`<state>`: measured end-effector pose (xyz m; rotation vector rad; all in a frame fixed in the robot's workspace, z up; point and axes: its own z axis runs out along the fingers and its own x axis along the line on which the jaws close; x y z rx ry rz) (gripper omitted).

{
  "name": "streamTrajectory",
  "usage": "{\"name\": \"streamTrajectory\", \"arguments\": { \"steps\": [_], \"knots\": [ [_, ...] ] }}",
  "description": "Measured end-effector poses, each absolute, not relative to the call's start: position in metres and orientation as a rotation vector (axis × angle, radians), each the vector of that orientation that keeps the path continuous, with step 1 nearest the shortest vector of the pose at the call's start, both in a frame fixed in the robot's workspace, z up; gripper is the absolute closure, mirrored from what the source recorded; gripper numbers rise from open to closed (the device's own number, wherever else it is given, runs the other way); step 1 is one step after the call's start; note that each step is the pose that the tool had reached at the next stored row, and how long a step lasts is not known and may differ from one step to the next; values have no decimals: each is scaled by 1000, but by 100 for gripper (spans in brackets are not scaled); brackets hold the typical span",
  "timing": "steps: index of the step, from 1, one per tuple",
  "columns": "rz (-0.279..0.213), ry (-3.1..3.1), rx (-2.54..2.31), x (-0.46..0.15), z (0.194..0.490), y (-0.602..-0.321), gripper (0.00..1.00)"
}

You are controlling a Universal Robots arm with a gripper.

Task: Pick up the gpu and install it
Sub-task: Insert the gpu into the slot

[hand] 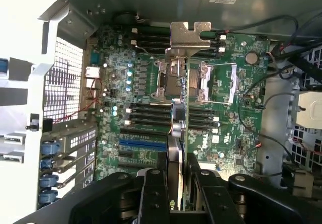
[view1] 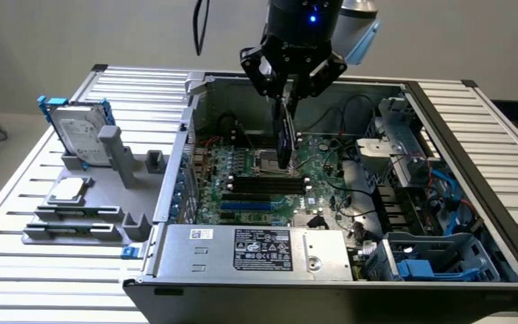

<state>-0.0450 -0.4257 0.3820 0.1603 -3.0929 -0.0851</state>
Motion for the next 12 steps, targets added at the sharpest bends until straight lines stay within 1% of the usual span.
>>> {"name": "streamTrajectory", "arguments": {
  "steps": [12],
  "knots": [
    [-76, -3096, 493, -45, 377, -426, 74]
  ]
}}
